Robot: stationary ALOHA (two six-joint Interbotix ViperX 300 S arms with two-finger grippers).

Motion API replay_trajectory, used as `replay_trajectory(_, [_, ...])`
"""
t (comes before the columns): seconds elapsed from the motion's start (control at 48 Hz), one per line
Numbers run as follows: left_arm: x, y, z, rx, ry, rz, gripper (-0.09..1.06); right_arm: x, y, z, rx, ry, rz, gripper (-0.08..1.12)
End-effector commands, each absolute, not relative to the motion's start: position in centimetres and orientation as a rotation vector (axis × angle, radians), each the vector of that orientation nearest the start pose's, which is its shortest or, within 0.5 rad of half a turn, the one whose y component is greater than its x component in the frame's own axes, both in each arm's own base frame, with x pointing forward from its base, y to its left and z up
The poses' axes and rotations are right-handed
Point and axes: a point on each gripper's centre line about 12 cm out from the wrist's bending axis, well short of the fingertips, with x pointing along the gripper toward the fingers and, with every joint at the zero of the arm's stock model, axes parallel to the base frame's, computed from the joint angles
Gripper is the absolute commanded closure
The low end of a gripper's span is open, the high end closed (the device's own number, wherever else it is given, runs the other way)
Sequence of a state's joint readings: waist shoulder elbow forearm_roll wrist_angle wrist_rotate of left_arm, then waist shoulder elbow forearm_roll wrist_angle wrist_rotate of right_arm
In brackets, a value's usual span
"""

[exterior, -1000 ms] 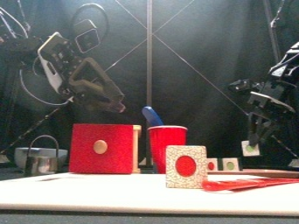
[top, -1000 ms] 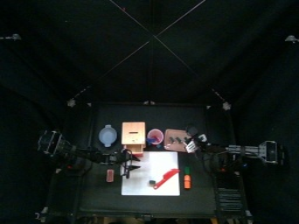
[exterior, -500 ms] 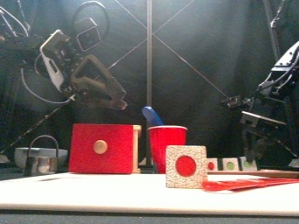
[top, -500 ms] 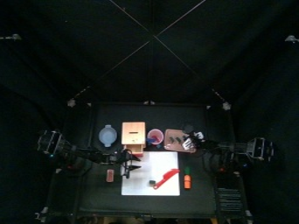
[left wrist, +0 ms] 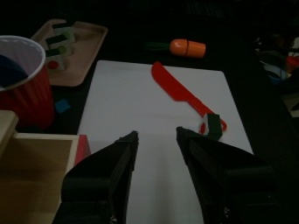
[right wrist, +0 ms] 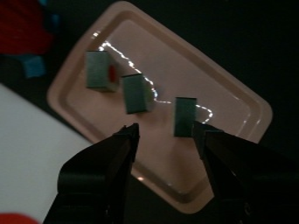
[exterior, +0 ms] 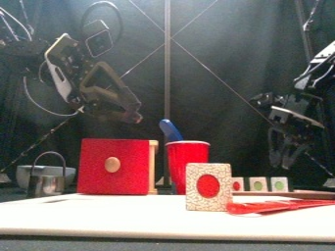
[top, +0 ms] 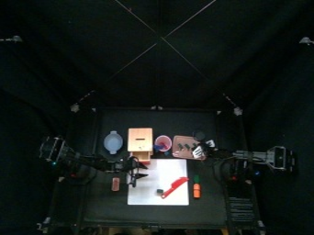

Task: Place sushi on board then cut the sushi with the knife then place the pieces on the plate
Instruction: Place the 4 sushi pieces on the plate

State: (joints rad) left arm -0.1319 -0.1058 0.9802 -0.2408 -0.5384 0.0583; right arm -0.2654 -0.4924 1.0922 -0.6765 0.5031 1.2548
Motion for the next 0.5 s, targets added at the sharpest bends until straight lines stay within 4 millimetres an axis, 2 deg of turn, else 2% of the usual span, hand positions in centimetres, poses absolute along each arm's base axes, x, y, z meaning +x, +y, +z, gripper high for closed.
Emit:
replay_trajectory(0.021, [33.5,-2.9,17.4,-0.107,0.303,0.014,0.17,22.7,-5.8,19.1,0.505,0.689,-0.608,0.18])
replay_trajectory(0.104, [33.6,-2.9,17.5,-0.103,0.301,0.014,0.17,24.5,-2.2,19.8,0.394,0.642,-0.363,0.18])
replay_trajectory(0.208, [34.0,-2.2,17.7,-0.106,0.293,0.034,0.17,26.5,1.3,19.9,0.287,0.624,-0.149,0.18])
replay_trajectory(0.333, [34.2,-2.2,17.9,-0.101,0.286,0.031,0.17,29.2,4.6,19.1,0.209,0.677,-0.039,0.18])
replay_trajectory(0.5, [34.2,-2.2,17.9,-0.104,0.288,0.032,0.17,33.3,8.0,18.4,0.175,0.708,0.035,0.18])
